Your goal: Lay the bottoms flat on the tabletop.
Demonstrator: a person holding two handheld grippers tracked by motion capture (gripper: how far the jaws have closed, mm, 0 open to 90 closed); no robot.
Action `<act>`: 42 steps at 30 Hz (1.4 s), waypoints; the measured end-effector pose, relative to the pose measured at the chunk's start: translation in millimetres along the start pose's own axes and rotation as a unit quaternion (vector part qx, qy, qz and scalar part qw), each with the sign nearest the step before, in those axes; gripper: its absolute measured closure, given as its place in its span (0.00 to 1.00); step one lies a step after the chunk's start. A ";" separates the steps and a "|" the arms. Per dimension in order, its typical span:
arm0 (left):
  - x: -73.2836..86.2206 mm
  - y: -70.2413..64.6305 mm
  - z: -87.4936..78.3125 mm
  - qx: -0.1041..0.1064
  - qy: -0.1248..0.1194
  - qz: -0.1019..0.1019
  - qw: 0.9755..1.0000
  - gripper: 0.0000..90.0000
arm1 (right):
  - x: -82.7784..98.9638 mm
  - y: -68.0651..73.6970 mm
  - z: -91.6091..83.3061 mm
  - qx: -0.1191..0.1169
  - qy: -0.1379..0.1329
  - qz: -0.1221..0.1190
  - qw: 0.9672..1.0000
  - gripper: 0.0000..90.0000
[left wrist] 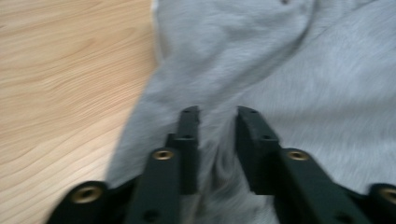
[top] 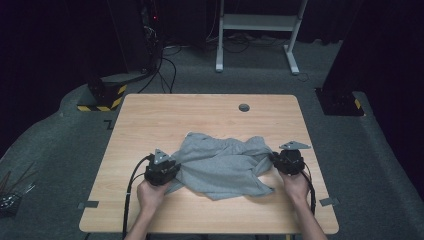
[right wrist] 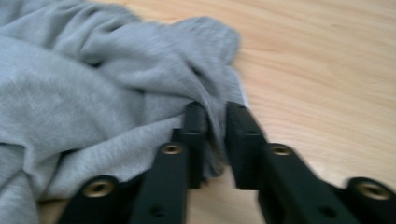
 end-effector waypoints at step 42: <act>-23.7 7.7 20.6 -0.016 0.005 0.025 1.000 0.95 | -41.2 60.7 9.3 -0.106 -0.018 -0.065 0.992 0.94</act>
Point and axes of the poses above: each handheld gripper's, and its own axes: z roughly forward along the jaws, x roughly out of its underside, y roughly to its left, the point moved 2 cm from there along z, roughly forward along the jaws, and after that the axes turned 7 degrees about -z, right-handed, at the moved point
